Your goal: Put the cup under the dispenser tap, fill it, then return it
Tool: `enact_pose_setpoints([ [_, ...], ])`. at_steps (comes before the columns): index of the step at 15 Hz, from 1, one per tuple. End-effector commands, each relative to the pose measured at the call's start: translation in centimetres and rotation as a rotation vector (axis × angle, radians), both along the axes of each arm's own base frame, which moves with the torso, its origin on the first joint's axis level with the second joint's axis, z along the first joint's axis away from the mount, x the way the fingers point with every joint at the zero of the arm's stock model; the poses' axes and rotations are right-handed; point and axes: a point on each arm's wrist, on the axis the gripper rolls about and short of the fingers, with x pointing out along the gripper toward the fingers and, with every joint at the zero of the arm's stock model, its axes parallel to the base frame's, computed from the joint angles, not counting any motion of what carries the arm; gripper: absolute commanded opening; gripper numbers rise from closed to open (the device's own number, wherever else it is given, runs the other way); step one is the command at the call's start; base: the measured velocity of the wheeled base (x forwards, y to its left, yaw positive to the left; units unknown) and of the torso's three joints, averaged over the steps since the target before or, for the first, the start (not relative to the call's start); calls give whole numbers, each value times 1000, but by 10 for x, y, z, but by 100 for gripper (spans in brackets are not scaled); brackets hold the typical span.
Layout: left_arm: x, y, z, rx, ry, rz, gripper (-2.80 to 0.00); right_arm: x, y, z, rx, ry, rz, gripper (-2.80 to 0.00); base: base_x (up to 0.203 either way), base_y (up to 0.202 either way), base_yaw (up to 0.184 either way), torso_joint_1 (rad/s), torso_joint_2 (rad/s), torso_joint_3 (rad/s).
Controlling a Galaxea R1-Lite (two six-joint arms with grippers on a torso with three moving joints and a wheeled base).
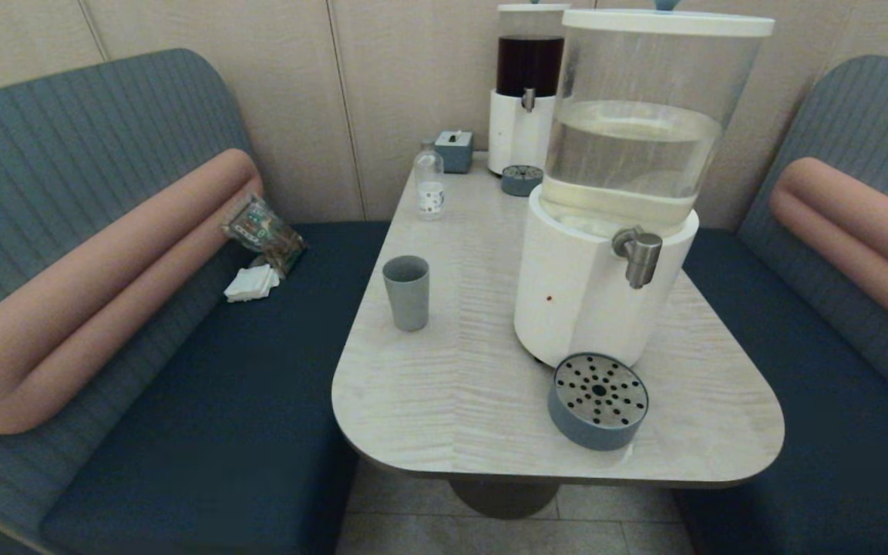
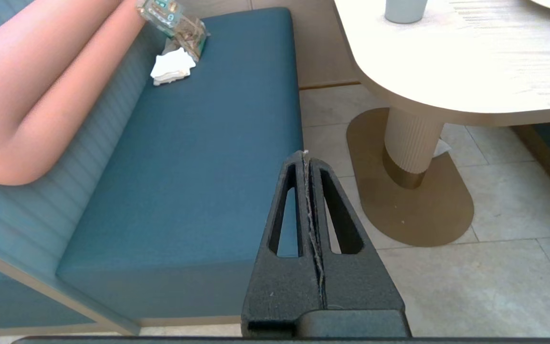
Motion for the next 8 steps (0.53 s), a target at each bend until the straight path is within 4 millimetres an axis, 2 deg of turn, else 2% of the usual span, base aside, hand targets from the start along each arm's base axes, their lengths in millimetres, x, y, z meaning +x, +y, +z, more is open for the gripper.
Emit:
enact_pose_setpoints([
  [1,0,0,0,1,1,0,-280,0,0,0,0,1,0,-280,0,0,0,0,0,0],
  [8,0,0,0,1,0,0,-280,0,0,0,1,1,0,-280,0,0,0,0,0,0],
])
